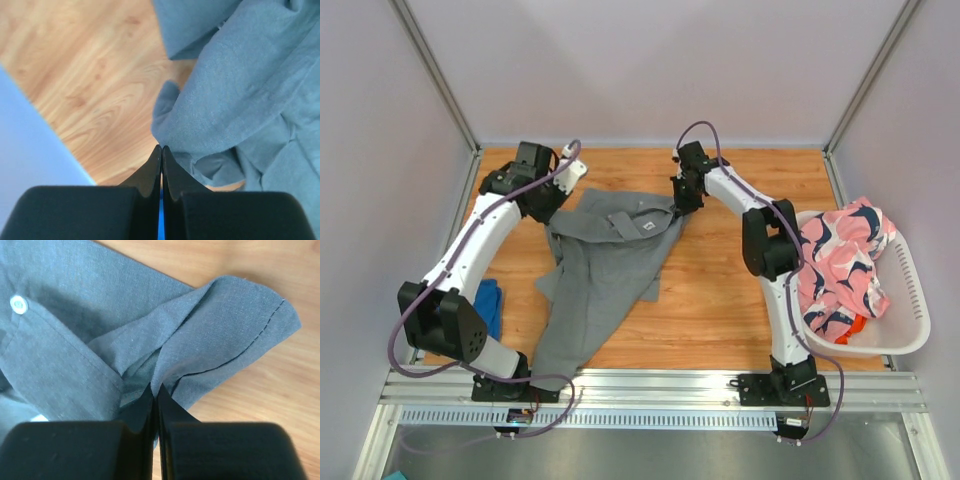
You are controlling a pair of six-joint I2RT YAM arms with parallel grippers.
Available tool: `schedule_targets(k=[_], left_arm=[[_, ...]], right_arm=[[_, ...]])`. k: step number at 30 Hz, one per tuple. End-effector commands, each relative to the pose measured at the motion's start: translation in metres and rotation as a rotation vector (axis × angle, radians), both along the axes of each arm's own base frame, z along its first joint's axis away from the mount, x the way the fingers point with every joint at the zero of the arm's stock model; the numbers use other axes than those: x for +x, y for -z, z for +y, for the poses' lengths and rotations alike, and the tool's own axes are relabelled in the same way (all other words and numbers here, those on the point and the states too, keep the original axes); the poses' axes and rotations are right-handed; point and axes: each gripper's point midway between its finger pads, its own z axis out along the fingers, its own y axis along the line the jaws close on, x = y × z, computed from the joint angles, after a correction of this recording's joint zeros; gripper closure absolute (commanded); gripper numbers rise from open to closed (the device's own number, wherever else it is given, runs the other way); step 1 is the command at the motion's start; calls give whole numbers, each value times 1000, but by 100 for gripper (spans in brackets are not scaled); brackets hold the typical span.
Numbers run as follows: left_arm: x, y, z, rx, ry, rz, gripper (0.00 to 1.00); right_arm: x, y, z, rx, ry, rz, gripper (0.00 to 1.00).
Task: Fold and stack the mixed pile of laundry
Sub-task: Flatten out the shirt at the center of the board.
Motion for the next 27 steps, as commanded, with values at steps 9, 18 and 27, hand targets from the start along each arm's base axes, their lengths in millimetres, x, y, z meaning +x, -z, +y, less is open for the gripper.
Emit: schedule_targets(k=[9, 18, 27], left_arm=[[-24, -258, 67, -3, -213, -632, 100], [-81, -398, 102, 43, -305, -1041, 100], [-6, -373, 73, -58, -272, -997, 100]], right_arm=[[-139, -240, 28, 232, -145, -368, 100], [-341, -371, 99, 602, -644, -514, 100], [-359, -391, 113, 773, -579, -481, 100]])
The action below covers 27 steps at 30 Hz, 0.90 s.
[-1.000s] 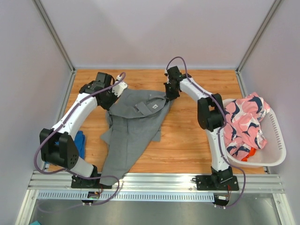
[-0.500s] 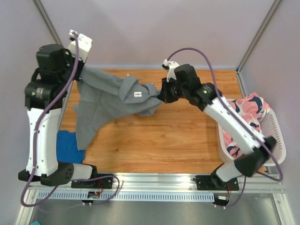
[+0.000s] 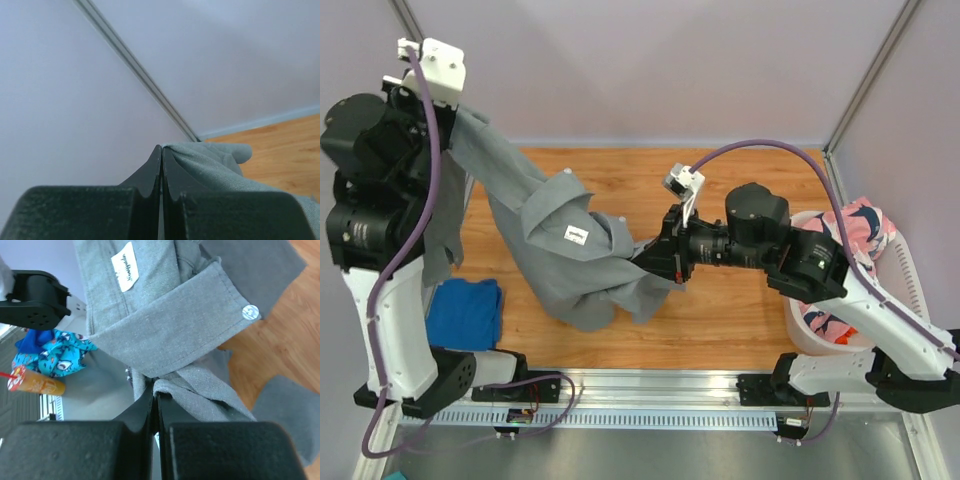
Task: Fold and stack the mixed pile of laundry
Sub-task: Flatten out the shirt at the center of the board.
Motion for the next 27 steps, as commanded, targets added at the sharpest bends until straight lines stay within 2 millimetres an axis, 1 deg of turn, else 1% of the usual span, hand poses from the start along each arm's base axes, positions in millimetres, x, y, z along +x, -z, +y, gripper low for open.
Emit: schedule_targets(k=[1, 2, 3, 4, 5, 6, 7, 8, 9, 10, 11, 12, 13, 14, 15, 16, 17, 18, 19, 20, 21, 22, 23, 24, 25, 26, 27], left_arm=[[85, 49, -24, -58, 40, 121, 100], [100, 61, -31, -69, 50, 152, 100], [131, 85, -40, -72, 53, 214, 100], [146, 99, -46, -75, 59, 249, 100], [161, 114, -52, -76, 59, 284, 100], [175, 124, -61, -70, 67, 305, 100], [202, 159, -68, -48, 56, 381, 100], [214, 169, -74, -27, 60, 399, 100], [236, 207, -86, 3, 66, 474, 100], [246, 221, -91, 34, 65, 502, 98], [254, 237, -96, 55, 71, 534, 88], [267, 270, -106, 83, 80, 606, 51], [270, 283, -112, 94, 97, 640, 27], [271, 288, -118, 91, 115, 656, 0], [264, 308, -124, 81, 134, 728, 0], [258, 312, -139, 48, 208, 753, 0], [247, 323, -146, 23, 246, 803, 0], [229, 303, -152, -29, 291, 788, 0], [213, 298, -170, -70, 389, 803, 0], [193, 313, -176, -87, 425, 866, 0], [166, 284, -179, -106, 470, 829, 1], [143, 283, -191, -118, 547, 854, 2], [103, 289, -196, -107, 599, 909, 5], [78, 297, -205, -80, 669, 954, 7], [57, 307, -206, -48, 697, 999, 10], [18, 331, -208, -1, 729, 1096, 15], [4, 346, -201, 40, 713, 1146, 19]], right_arm=[[24, 1, 6, 26, 141, 83, 100], [38, 6, 8, 6, 199, 116, 100], [50, 19, 5, -34, 254, 159, 100], [77, 27, -6, -34, 365, 232, 100], [92, 38, -12, -50, 427, 274, 100], [110, 64, -17, -97, 496, 334, 100], [137, 80, -35, -101, 596, 384, 100], [153, 93, -41, -88, 665, 449, 100], [176, 126, -59, -117, 757, 515, 100], [188, 140, -65, -118, 805, 547, 100], [198, 154, -73, -124, 854, 570, 97], [214, 183, -83, -158, 908, 614, 76], [222, 192, -86, -167, 918, 628, 62], [229, 201, -89, -187, 922, 632, 45], [234, 211, -99, -223, 941, 656, 41], [242, 216, -101, -256, 945, 648, 39], [241, 224, -108, -326, 937, 626, 37], [244, 226, -118, -371, 965, 593, 36], [247, 226, -127, -406, 995, 562, 36], [242, 230, -135, -450, 1005, 557, 34], [242, 234, -146, -492, 1026, 531, 34], [235, 241, -155, -522, 1039, 531, 34], [234, 249, -167, -552, 1067, 521, 35], [232, 255, -174, -570, 1082, 522, 36], [225, 271, -183, -611, 1092, 539, 37], [229, 276, -192, -612, 1109, 545, 42], [229, 281, -196, -625, 1109, 549, 44]])
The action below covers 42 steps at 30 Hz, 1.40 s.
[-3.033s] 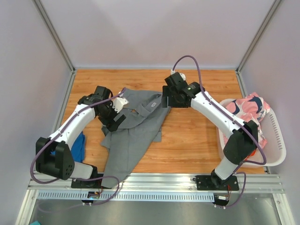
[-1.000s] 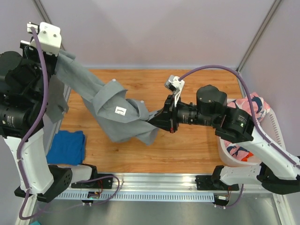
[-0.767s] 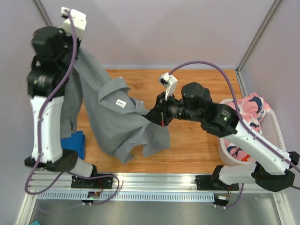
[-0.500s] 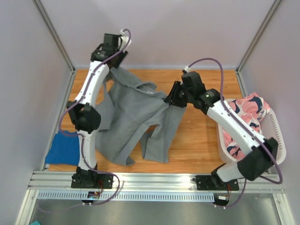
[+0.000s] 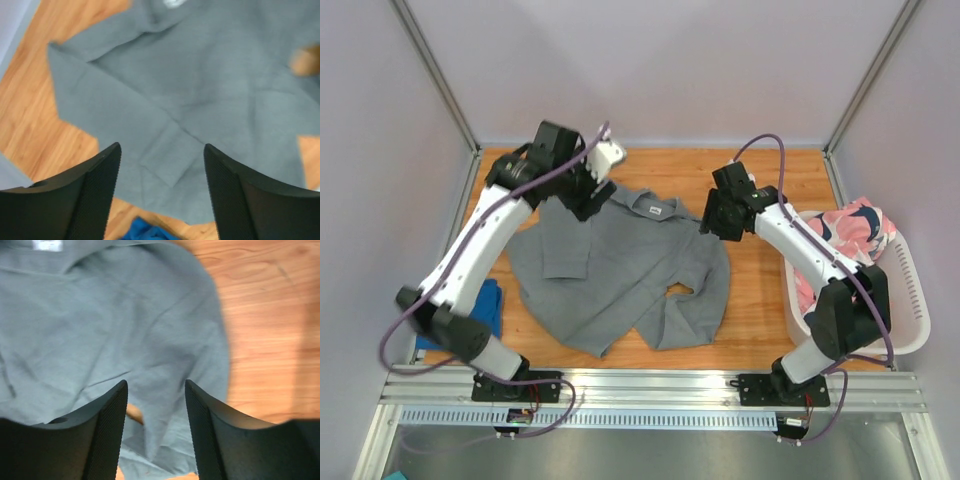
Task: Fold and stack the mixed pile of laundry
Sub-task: Flatten out the shirt at the center of the board.
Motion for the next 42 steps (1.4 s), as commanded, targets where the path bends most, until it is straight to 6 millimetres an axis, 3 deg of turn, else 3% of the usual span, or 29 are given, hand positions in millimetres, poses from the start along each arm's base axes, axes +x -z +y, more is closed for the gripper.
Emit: schedule_targets(k=[1, 3, 4, 5, 7, 10, 13, 15, 16, 18, 19, 25, 28, 29, 31, 32, 36, 37, 38, 40, 42], left_arm=[[-104, 58, -4, 71, 165, 263, 28], [-121, 79, 17, 143, 120, 302, 35], [-137, 102, 32, 196, 95, 361, 36], [-140, 111, 43, 241, 67, 364, 36], [-155, 136, 62, 305, 26, 406, 28], [-155, 161, 78, 351, -24, 399, 17], [-151, 182, 89, 382, -54, 410, 15], [-141, 190, 86, 379, -56, 387, 15], [-138, 194, 84, 375, -56, 387, 15], [-128, 205, 81, 391, -44, 396, 16], [-116, 225, 79, 434, -23, 419, 19], [-96, 254, 76, 497, -5, 463, 31], [-76, 262, 77, 531, -16, 440, 35], [-64, 265, 75, 539, -25, 426, 36], [-45, 263, 81, 560, -56, 400, 36], [-26, 262, 79, 558, -74, 377, 36], [32, 247, 87, 532, -192, 295, 36], [43, 243, 87, 526, -206, 275, 36], [65, 236, 87, 509, -231, 223, 36], [93, 218, 85, 507, -240, 142, 32], [109, 210, 80, 492, -234, 102, 27]], right_arm=[[2, 15, -38, -105, 34, 7, 49], [12, 22, -43, -115, 24, 9, 52], [20, 22, -43, -119, 15, -4, 51], [29, 22, -39, -121, -14, -11, 50], [39, 24, -35, -141, -72, -6, 44], [62, 33, -26, -167, -146, -2, 40], [76, 56, -22, -210, -219, 61, 40], [88, 56, -17, -215, -251, 65, 40], [87, 74, -15, -232, -269, 113, 39], [94, 82, -13, -259, -290, 117, 38], [109, 96, -10, -293, -297, 120, 37], [130, 117, -11, -340, -283, 158, 39], [134, 125, -9, -334, -285, 165, 58], [135, 125, -9, -332, -284, 158, 71], [135, 127, -16, -334, -266, 164, 85], [132, 127, -21, -334, -229, 180, 100], [123, 116, -64, -294, -45, 206, 100], [103, 129, -76, -288, -13, 258, 100], [110, 108, -91, -251, 50, 195, 100], [90, 115, -102, -190, 121, 219, 100], [90, 101, -107, -122, 158, 174, 100]])
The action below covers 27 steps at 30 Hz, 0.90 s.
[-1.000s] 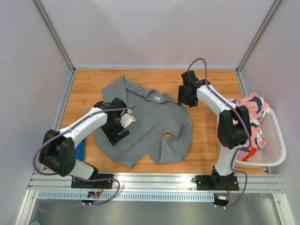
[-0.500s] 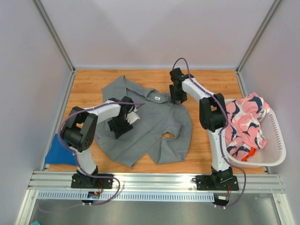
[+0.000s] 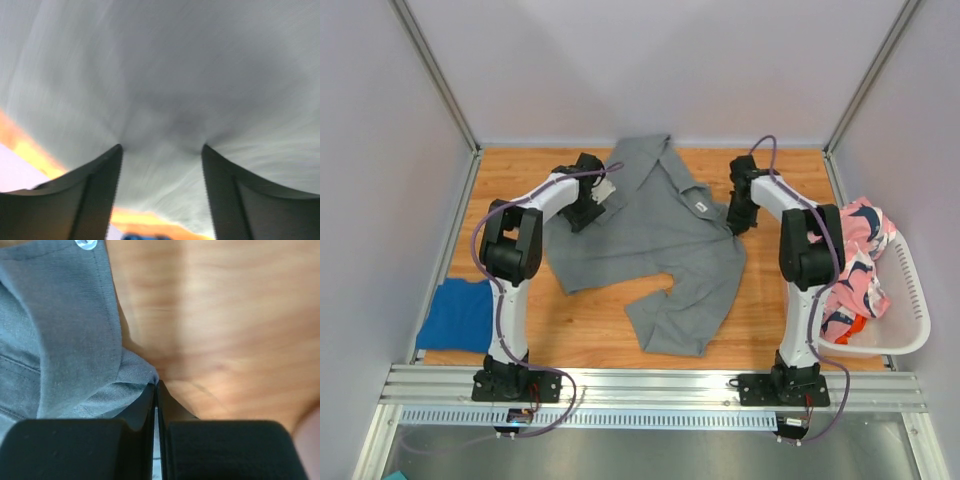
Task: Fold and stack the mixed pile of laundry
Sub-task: Flatten out the shirt at the center of the board.
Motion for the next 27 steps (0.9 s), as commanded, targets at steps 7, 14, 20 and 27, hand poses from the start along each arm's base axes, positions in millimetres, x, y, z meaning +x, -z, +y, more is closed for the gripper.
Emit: schedule_targets(k=[7, 14, 20, 27], left_arm=[[36, -105, -46, -242, 174, -232, 16], [-91, -96, -23, -251, 347, -45, 19], [-135, -57, -17, -226, 247, -28, 14], [-124, -30, -31, -256, 114, -80, 13]], right_arm=[[3, -44, -6, 137, 109, -127, 67], [-23, -79, -17, 91, 171, -142, 43], [-83, -95, -25, -9, 233, -146, 42], [-161, -56, -10, 127, 312, -63, 44]])
